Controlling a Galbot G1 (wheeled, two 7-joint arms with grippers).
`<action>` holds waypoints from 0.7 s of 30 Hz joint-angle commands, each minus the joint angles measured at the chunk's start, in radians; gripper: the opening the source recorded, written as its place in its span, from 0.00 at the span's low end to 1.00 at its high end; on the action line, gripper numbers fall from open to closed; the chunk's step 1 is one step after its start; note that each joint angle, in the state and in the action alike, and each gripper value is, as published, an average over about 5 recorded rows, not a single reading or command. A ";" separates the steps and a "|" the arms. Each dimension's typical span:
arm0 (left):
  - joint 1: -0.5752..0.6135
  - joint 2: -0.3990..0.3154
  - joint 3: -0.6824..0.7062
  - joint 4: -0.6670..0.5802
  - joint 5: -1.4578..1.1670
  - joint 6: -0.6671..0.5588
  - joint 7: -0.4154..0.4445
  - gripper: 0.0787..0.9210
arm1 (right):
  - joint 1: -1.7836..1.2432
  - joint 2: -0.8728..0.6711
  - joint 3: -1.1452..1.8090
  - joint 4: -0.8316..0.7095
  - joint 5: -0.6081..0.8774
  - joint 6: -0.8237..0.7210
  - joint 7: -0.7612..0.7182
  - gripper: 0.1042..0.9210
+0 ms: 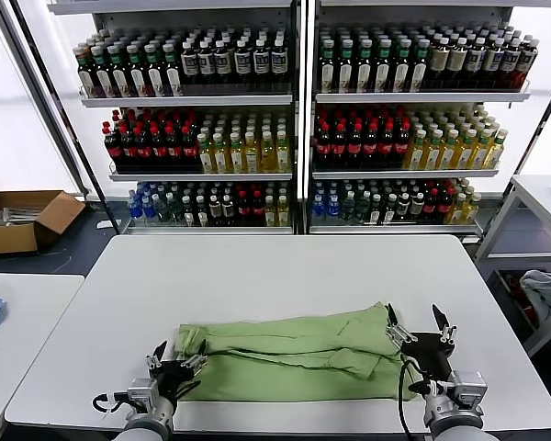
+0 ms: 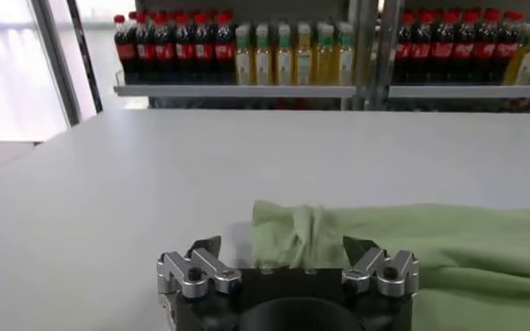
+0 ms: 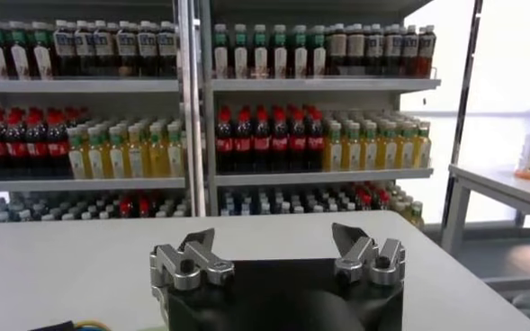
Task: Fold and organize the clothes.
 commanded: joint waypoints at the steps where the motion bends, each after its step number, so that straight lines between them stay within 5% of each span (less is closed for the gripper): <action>1: 0.002 -0.006 -0.005 0.058 -0.054 0.003 0.002 0.80 | -0.001 0.000 -0.001 0.009 0.003 0.003 -0.001 0.88; 15: 0.013 0.019 -0.041 0.079 -0.040 -0.055 0.036 0.31 | 0.039 -0.002 -0.019 0.007 -0.001 -0.011 0.006 0.88; 21: -0.010 0.127 -0.164 0.087 -0.046 -0.085 0.052 0.11 | 0.062 -0.008 -0.025 0.013 -0.002 -0.026 0.014 0.88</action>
